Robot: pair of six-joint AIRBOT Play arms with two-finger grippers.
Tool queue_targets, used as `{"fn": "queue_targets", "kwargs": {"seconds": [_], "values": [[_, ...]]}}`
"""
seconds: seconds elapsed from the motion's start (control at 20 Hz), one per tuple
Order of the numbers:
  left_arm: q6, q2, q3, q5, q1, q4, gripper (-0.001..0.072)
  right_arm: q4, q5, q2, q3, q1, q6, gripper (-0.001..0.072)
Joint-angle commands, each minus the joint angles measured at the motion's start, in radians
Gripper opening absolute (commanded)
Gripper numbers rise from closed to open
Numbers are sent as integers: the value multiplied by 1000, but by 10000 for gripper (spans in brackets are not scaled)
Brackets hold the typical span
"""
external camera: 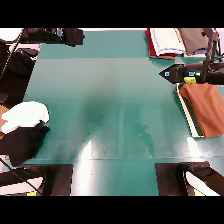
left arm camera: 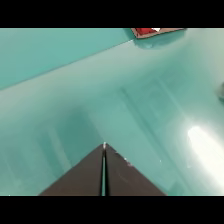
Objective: Fold the shirts.
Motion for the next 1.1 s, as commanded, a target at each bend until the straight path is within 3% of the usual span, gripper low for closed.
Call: {"fn": "queue_targets", "kwargs": {"seconds": [0.0, 0.7, 0.9, 1.05], "values": [[0, 0, 0, 11, 0, 0, 26, 1, -2, 1, 1, 1, 0, 16], [0, 3, 2, 12, 4, -21, 26, 1, 31, 1, 1, 2, 0, 15], [0, 72, -14, -296, 151, 80, 25, 1, 31, 1, 1, 2, 0, 15], [0, 197, -182, -373, 340, 137, 26, 1, 30, 1, 0, 2, 0, 16]]}}
